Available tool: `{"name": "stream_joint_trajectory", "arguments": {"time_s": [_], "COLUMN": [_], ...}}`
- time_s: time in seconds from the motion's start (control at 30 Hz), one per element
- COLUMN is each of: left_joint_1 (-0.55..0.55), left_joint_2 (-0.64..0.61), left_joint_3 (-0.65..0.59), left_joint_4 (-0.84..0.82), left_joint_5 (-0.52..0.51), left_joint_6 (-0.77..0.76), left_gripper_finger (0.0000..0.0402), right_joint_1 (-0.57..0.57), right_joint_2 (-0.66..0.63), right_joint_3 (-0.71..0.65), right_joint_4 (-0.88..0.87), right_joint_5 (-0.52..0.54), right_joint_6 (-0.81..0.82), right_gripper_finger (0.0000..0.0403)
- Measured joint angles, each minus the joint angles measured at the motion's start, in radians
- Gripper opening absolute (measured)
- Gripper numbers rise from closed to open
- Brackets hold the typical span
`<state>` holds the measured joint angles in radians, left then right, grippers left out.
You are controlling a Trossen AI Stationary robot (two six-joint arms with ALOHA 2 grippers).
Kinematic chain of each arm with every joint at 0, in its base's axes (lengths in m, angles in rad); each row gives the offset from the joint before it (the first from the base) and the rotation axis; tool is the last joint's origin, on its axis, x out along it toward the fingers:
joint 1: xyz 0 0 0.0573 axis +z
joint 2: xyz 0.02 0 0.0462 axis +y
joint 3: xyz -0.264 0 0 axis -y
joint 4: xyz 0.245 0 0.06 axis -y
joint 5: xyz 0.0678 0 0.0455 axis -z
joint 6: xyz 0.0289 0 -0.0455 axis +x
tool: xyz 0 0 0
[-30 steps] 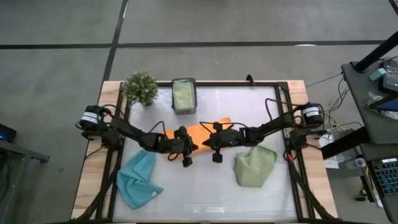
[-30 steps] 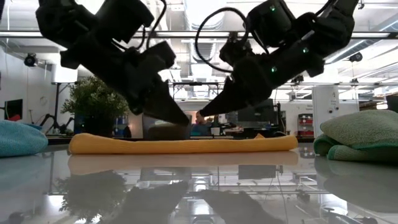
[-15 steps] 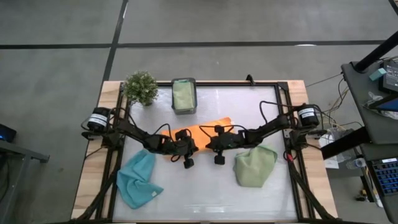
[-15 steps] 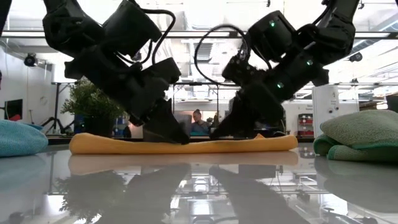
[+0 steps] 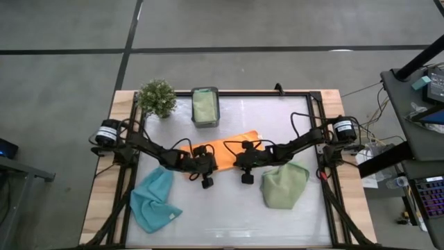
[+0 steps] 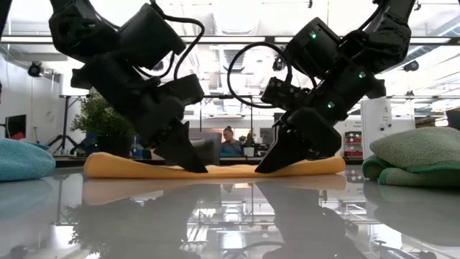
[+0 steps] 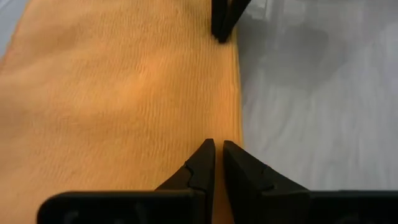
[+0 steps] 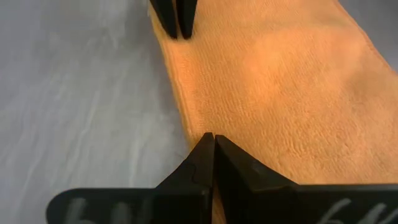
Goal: Fold microfiber towels
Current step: Fold the yellow towel
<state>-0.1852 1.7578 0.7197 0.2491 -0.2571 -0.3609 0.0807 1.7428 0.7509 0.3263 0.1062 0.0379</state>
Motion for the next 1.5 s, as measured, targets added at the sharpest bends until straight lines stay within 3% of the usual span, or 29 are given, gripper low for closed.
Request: {"name": "stream_joint_trajectory", "arguments": {"time_s": [0.33, 0.8, 1.2, 1.5], "left_joint_1": [-0.013, -0.086, -0.09, -0.09], "left_joint_2": [-0.129, -0.268, -0.277, -0.364], "left_joint_3": [-0.007, -0.008, -0.001, 0.01], "left_joint_4": [-0.252, -0.665, -0.745, -0.741], "left_joint_5": [0.081, 0.087, 0.095, 0.086], "left_joint_6": [0.015, -0.013, -0.052, -0.048], "left_gripper_finger": [0.0019, 0.0019, 0.0019, 0.0019], "right_joint_1": [0.0, -0.001, -0.001, -0.001], "right_joint_2": [-0.001, 0.0, -0.045, -0.157], "right_joint_3": [-0.001, -0.003, -0.006, -0.006], "right_joint_4": [-0.018, -0.014, -0.053, -0.107], "right_joint_5": [0.0, 0.0, -0.002, -0.001], "right_joint_6": [0.029, 0.06, 0.068, 0.072], "right_gripper_finger": [0.0009, 0.0009, 0.0009, 0.0009]}}
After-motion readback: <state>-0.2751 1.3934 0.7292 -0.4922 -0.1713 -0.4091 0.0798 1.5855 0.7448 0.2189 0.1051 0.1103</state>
